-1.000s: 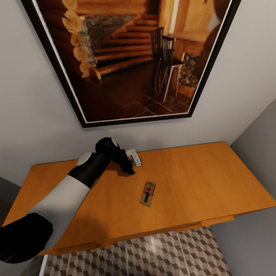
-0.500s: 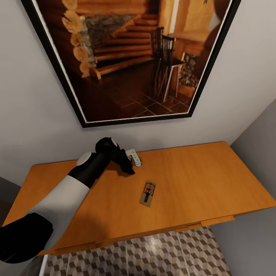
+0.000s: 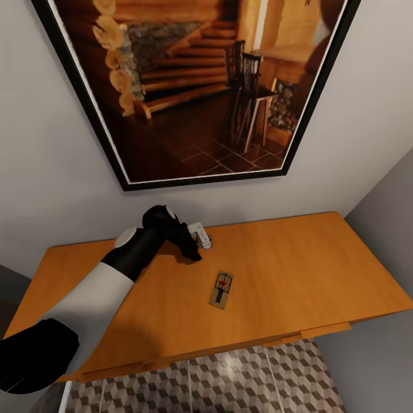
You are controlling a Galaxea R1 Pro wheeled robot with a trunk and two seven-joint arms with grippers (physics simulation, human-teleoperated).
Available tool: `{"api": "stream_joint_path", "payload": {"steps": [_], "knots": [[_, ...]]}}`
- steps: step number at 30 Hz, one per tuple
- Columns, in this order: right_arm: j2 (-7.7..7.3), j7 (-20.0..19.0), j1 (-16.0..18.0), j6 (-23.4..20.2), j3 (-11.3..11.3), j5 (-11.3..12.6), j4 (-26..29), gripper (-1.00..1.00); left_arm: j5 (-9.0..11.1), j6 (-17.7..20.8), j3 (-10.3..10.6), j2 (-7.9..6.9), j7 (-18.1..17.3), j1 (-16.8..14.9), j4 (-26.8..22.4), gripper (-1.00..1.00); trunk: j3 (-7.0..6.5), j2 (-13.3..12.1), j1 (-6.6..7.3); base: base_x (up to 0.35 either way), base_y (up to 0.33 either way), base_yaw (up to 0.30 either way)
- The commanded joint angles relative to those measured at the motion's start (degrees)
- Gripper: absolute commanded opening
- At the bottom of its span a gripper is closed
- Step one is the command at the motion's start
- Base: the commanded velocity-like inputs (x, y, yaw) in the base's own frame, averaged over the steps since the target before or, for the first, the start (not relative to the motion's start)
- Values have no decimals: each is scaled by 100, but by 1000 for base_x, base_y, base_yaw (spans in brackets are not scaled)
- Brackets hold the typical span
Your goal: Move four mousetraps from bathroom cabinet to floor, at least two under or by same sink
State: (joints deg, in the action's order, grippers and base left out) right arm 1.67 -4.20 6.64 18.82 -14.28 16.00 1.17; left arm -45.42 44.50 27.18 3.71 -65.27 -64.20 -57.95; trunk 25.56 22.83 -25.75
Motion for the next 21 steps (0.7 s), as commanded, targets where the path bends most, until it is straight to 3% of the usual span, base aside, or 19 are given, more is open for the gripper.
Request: {"api": "stream_joint_path", "payload": {"steps": [1,21], "knots": [[0,-29,4,25,-31,61,-10,100,-46,41,0,0,-47,-5,-6,100,8,9,-3,0,0,0],[0,-29,4,25,-31,61,-10,100,-46,41,6,-53,-47,-5,-14,100,8,9,-3,0,0,0]]}}
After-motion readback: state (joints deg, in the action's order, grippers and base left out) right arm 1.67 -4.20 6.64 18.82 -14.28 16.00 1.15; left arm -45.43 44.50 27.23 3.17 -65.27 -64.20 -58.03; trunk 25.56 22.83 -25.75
